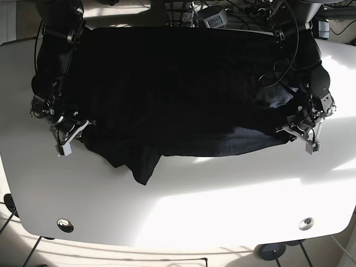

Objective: Fold the T-shirt properly
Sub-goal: 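Grasp the shirt's hem corners with both grippers, then fold the hem with both grippers back over onto the collar edge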

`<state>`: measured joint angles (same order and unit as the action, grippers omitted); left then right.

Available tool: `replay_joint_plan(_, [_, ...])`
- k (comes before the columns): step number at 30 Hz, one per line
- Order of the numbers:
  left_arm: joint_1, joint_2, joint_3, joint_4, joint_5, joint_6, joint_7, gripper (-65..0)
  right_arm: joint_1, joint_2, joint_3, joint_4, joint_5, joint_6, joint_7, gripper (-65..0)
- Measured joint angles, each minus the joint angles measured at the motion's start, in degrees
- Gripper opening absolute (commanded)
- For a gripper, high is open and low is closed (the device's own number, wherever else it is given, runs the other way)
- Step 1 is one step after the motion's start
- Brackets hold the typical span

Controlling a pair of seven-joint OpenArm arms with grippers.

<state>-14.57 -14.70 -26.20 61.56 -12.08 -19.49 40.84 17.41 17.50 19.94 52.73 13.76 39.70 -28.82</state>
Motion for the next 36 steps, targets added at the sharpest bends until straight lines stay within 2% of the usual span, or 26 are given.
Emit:
replay_joint_plan(3, [1.68,0.20,0.00,5.38,1.09,-2.69,2.40,-65.0,-1.01,-0.13,0.31,4.24,0.00,0.00,-3.06,-62.9])
replay_joint_plan(6, [3.98,0.28,0.00,13.00,1.03,-6.10,2.38,-65.0,-2.69,-0.35,2.80,11.91,0.04,0.42,-6.05,-63.1])
replay_joint_plan(9, [5.92,1.16,0.00,18.53,0.87,-7.48,2.32,-65.0,-4.04,-1.18,5.29,18.53,-0.17,0.39,-10.64,-63.1])
replay_joint_plan(12, [9.27,1.16,-0.04,24.13,0.92,-10.10,2.38,-65.0,-6.84,-1.51,7.61,28.06,0.00,0.39,-16.26,-63.1])
replay_joint_plan(14, [12.04,1.18,-0.04,28.13,0.87,-11.96,2.36,-65.0,-9.31,-2.69,9.38,35.91,0.09,0.44,-19.78,-63.1])
replay_joint_plan(20, [18.38,1.57,-2.91,32.85,0.39,-13.18,2.14,-65.0,-17.68,-5.11,13.66,52.26,0.66,0.48,-27.65,-63.1])
replay_joint_plan(23, [20.46,1.49,-4.61,33.20,0.46,-13.22,2.19,-65.0,-22.18,-7.43,14.97,55.80,0.90,0.57,-28.30,-63.1])
replay_joint_plan(26, [22.16,1.49,-7.30,33.22,0.39,-17.84,2.12,-65.0,-27.80,-9.22,17.14,57.02,1.14,0.81,-28.46,-63.1])
replay_joint_plan(29, [23.78,1.60,-8.79,33.22,0.39,-19.93,2.16,-65.0,-31.67,-11.21,19.74,57.11,1.36,0.83,-28.46,-62.9])
replay_joint_plan(36, [28.83,1.60,-10.25,33.66,0.26,-20.20,1.95,-65.0,-37.83,-12.61,20.96,57.09,1.51,0.83,-28.26,-62.3])
